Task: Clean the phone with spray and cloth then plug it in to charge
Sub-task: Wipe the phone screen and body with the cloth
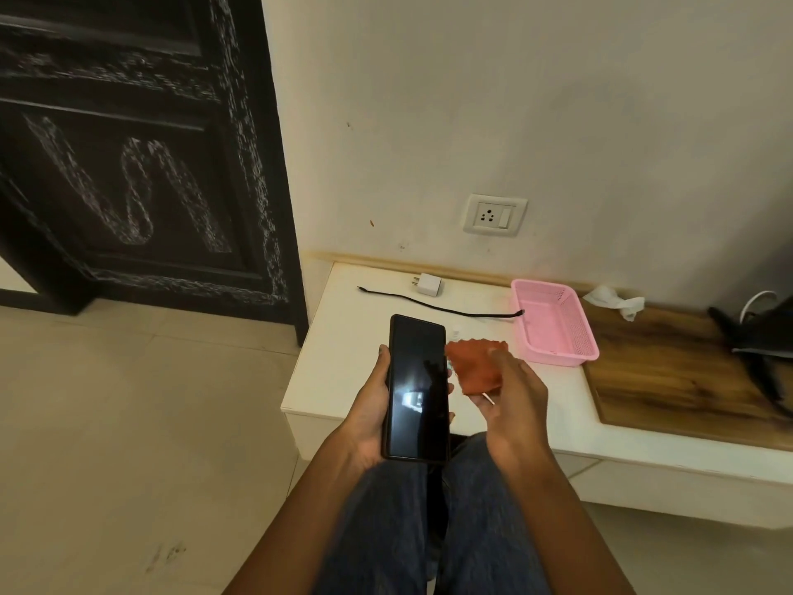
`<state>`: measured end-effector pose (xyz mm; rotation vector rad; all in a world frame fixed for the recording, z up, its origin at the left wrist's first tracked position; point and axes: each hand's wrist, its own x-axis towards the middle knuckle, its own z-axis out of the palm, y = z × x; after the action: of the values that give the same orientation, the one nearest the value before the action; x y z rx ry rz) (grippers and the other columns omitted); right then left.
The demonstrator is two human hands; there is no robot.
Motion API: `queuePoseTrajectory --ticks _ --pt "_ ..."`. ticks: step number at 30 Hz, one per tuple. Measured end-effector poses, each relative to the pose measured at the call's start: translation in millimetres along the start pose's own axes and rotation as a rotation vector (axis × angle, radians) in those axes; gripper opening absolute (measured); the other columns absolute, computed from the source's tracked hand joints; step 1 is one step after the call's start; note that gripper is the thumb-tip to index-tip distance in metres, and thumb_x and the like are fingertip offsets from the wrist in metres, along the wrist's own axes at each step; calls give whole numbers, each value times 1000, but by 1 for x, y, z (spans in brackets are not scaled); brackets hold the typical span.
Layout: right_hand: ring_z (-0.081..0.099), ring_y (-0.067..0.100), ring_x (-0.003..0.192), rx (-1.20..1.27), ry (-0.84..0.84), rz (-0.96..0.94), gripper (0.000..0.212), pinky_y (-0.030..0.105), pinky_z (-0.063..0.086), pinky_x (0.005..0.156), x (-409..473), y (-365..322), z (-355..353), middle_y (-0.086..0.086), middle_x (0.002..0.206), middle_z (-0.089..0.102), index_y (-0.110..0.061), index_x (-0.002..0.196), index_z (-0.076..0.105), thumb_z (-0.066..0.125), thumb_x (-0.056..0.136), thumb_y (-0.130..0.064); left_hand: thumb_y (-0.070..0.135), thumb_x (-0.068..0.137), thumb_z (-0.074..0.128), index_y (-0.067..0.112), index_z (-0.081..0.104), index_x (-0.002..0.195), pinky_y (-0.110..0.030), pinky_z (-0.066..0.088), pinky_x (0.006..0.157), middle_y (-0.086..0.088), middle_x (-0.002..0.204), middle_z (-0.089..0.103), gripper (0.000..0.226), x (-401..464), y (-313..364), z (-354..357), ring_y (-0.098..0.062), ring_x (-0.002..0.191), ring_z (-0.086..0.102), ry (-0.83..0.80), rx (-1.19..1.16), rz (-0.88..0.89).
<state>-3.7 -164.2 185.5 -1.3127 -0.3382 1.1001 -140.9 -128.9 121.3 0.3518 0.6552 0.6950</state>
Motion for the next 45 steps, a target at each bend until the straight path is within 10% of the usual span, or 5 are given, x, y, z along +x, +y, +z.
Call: queuePoseTrajectory --ticks 6,11,16,24,45 --pt "62 21 89 -45 93 18 15 30 52 73 13 -3 -9 6 96 64 -15 91 61 71 81 -12 74 85 30 6 70 108 -36 56 74 -15 95 68 82 3 -3 -1 -28 77 65 -37 -33 -17" --pt "60 10 70 -410 5 -299 22 13 50 55 17 -3 -2 -4 77 65 -29 77 63 68 83 -8 74 84 36 6 65 119 -41 53 86 -15 107 67 82 6 -9 -1 -27 90 65 -8 -48 -25" --pt "61 4 84 -745 -87 -732 29 7 46 78 21 2 6 -4 95 68 -20 108 69 56 91 0 73 85 34 9 69 115 -41 57 81 -14 110 70 79 7 -10 0 -27 92 69 15 -29 -17" --pt "67 34 95 -1207 -250 -1208 52 46 50 91 13 34 6 18 101 71 4 102 70 65 56 29 74 80 39 19 77 96 -28 58 65 -13 98 74 69 11 -8 -3 -24 85 72 87 61 -10" --pt "63 38 69 -1243 -234 -1113 38 47 54 62 19 11 15 20 76 67 8 86 68 56 55 27 74 80 37 30 78 91 -27 57 63 -9 95 75 61 7 -6 5 -21 84 73 74 99 44"
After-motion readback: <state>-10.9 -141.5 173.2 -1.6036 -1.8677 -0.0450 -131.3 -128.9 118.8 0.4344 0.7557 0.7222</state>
